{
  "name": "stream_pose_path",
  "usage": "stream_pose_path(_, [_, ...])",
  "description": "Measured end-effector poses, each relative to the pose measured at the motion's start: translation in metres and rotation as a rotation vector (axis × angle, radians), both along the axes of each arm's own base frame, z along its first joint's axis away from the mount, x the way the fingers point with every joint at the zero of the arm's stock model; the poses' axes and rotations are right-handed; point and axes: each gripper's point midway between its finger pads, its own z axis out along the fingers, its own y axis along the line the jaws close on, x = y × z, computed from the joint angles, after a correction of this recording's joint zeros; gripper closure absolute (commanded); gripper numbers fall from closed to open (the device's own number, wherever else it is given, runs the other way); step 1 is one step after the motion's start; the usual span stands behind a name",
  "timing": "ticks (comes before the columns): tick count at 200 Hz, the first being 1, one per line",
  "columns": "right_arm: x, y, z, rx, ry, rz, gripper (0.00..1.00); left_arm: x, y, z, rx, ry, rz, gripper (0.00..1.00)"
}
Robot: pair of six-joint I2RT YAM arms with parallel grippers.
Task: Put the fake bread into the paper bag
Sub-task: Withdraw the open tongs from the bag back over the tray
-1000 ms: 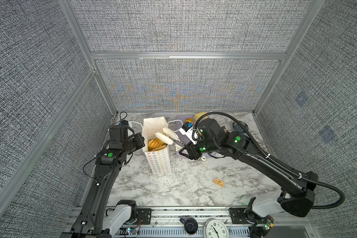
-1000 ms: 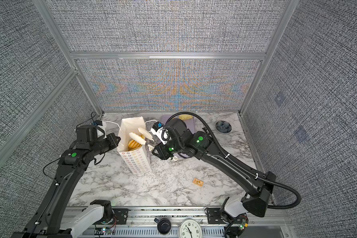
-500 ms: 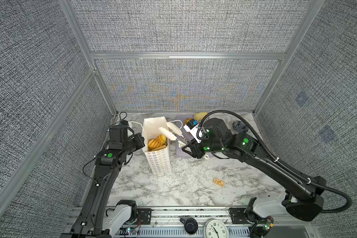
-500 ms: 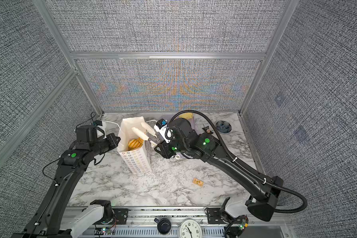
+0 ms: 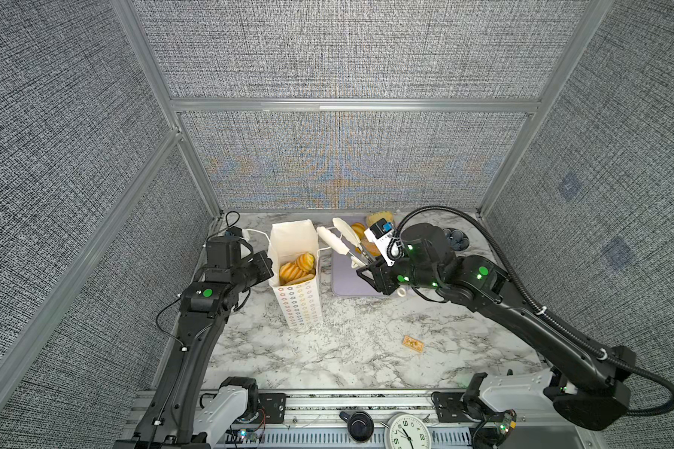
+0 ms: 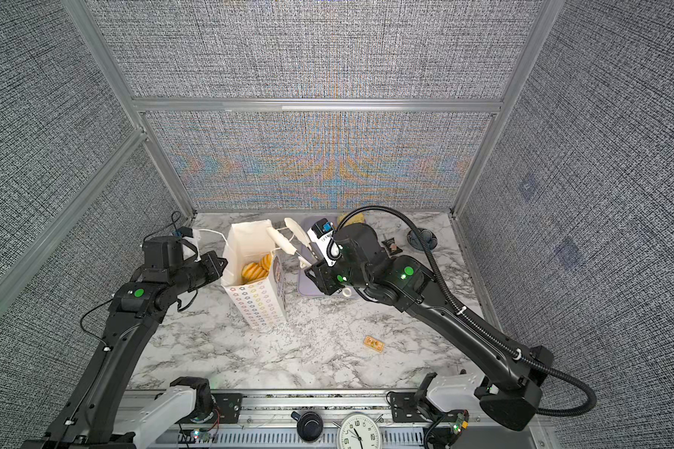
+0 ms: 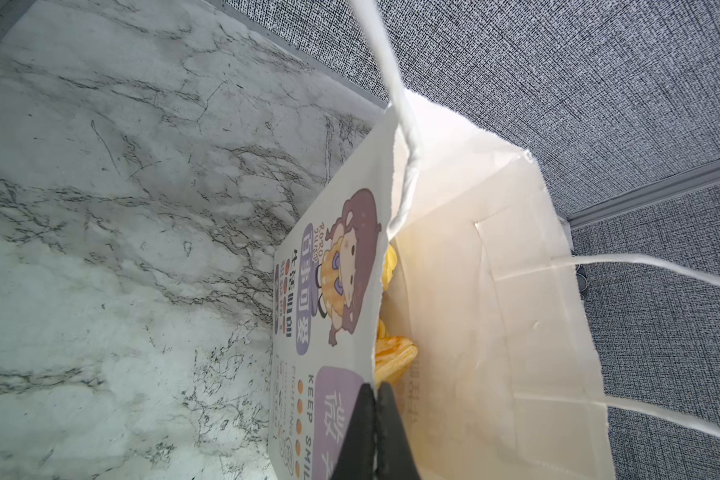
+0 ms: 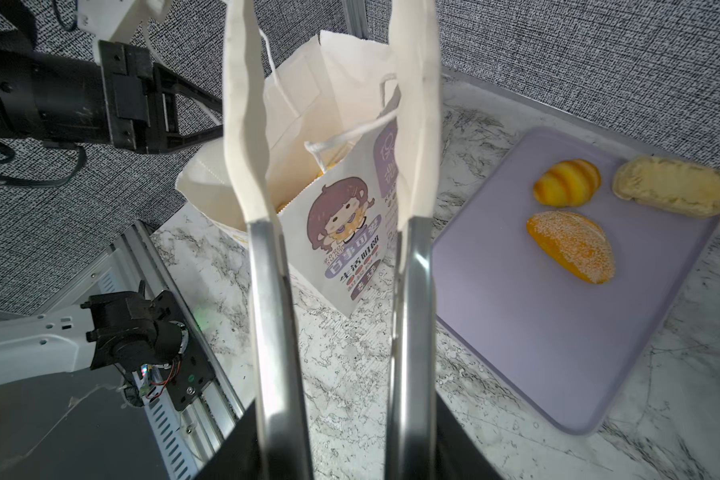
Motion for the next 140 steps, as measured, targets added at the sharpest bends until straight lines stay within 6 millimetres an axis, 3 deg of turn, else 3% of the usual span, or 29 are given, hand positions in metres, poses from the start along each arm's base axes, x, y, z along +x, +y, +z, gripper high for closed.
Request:
stream_pose_path(71, [0.023, -0.034, -0.011, 0.003, 0.023, -0.129, 0.53, -0.001, 0.0, 0.0, 0.0, -0.001, 0.0, 0.98])
stream_pose_path(112, [0.044, -0.06, -0.038, 0.007, 0.11, -0.228, 0.53, -0.001, 0.0, 0.0, 0.0, -0.001, 0.0, 0.98])
stream_pose_path(140, [0.064, -0.075, -0.068, -0.001, 0.214, -0.299, 0.53, -0.001, 0.0, 0.0, 0.0, -0.001, 0.0, 0.98])
